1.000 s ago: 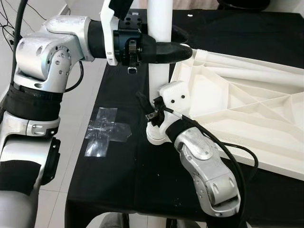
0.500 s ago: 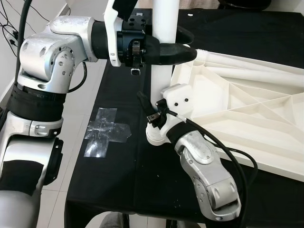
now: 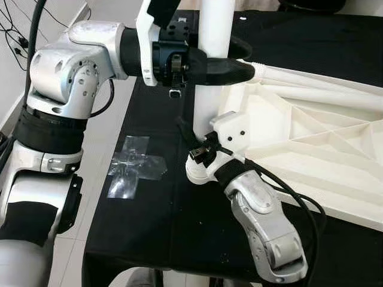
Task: Building children table
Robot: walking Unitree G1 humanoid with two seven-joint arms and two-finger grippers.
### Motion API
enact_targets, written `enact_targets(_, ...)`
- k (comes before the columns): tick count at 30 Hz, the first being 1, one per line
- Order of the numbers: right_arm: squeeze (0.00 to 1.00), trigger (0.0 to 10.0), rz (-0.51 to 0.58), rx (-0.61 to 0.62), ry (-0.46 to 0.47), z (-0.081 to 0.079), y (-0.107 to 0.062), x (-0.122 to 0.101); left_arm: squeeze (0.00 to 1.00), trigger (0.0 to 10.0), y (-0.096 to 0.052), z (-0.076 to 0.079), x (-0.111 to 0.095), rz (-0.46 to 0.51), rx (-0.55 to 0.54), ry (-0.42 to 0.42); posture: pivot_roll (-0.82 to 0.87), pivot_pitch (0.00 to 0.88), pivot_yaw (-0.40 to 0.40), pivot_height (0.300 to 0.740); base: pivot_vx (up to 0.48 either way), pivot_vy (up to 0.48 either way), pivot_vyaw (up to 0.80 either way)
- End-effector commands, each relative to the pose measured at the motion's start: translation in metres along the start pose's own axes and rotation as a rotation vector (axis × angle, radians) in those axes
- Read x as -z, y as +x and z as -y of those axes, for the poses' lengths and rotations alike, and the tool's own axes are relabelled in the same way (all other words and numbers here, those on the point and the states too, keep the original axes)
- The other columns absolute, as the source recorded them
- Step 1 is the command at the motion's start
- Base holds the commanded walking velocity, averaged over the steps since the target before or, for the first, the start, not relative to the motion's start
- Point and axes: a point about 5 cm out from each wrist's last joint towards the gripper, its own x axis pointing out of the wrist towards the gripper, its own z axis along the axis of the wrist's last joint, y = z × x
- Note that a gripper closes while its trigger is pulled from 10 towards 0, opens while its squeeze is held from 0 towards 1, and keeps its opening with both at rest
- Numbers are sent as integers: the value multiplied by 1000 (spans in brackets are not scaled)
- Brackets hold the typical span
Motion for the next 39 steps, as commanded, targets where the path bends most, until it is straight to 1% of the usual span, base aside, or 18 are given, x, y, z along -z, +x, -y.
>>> enact_targets(1,0,0,-138,-44,107,-7,-11,33,0,10000,-13,-13,-1,-21,-127,34,43,294,10,740,0,0,0)
enact_targets(2,0,0,-138,-44,107,-7,-11,33,0,10000,-13,-13,-1,-21,-127,34,43,294,10,740,0,0,0)
enact_targets(3,0,1098,-132,-54,111,-8,-11,33,0,3961,-13,-13,-1,-18,-126,34,44,293,12,740,0,0,0)
enact_targets(5,0,1098,-129,-61,113,-9,-11,33,0,3961,-12,-13,-1,-17,-125,34,44,293,12,740,0,0,0)
enact_targets(6,0,9255,-129,-63,117,-9,-10,33,0,0,-12,-13,-1,-14,-122,33,45,292,14,740,0,0,0)
enact_targets(7,0,10000,-130,-67,120,-10,-10,33,0,0,-12,-13,-1,-13,-118,32,45,291,15,740,0,0,0)
enact_targets(15,0,10000,-112,-113,129,-10,-7,29,0,0,-10,-13,-2,-10,-102,33,45,287,19,740,0,0,0)
enact_targets(22,0,10000,-93,-136,124,-4,-2,24,0,0,-8,-13,-3,-6,-91,34,48,286,22,740,0,0,0)
enact_targets(23,35,10000,-80,-159,130,-1,1,22,0,0,-7,-13,-3,-4,-87,34,48,285,22,740,0,0,0)
enact_targets(26,35,10000,-75,-170,133,0,1,21,0,0,-6,-13,-3,-4,-86,34,48,285,22,740,0,0,0)
enact_targets(27,1000,10000,-68,-193,144,1,2,20,0,0,-6,-13,-3,-3,-85,35,49,285,21,740,0,0,0)
enact_targets(29,1000,10000,-62,-220,152,2,3,18,0,0,-6,-13,-3,-3,-84,35,49,285,21,740,0,0,0)
enact_targets(30,1000,10000,-53,-264,164,3,4,16,0,0,-5,-13,-4,-2,-83,35,49,285,21,740,0,0,0)
enact_targets(31,1000,10000,-43,-324,154,6,6,13,0,0,-5,-13,-4,-2,-79,36,51,281,25,740,0,0,0)
enact_targets(33,1000,10000,-43,-324,154,6,6,13,0,0,-5,-13,-4,-2,-79,36,51,281,25,740,0,0,0)
enact_targets(35,1000,10000,-32,-465,106,19,12,4,0,0,-4,-12,-4,-1,-64,36,54,276,27,740,0,0,0)
enact_targets(36,1000,10000,-32,-465,106,19,12,4,0,0,-4,-12,-4,-1,-64,36,54,276,27,740,0,0,0)
enact_targets(39,1000,10000,-35,-649,-1,39,25,-9,0,0,-1,-11,-4,3,-35,36,60,270,33,740,0,0,0)
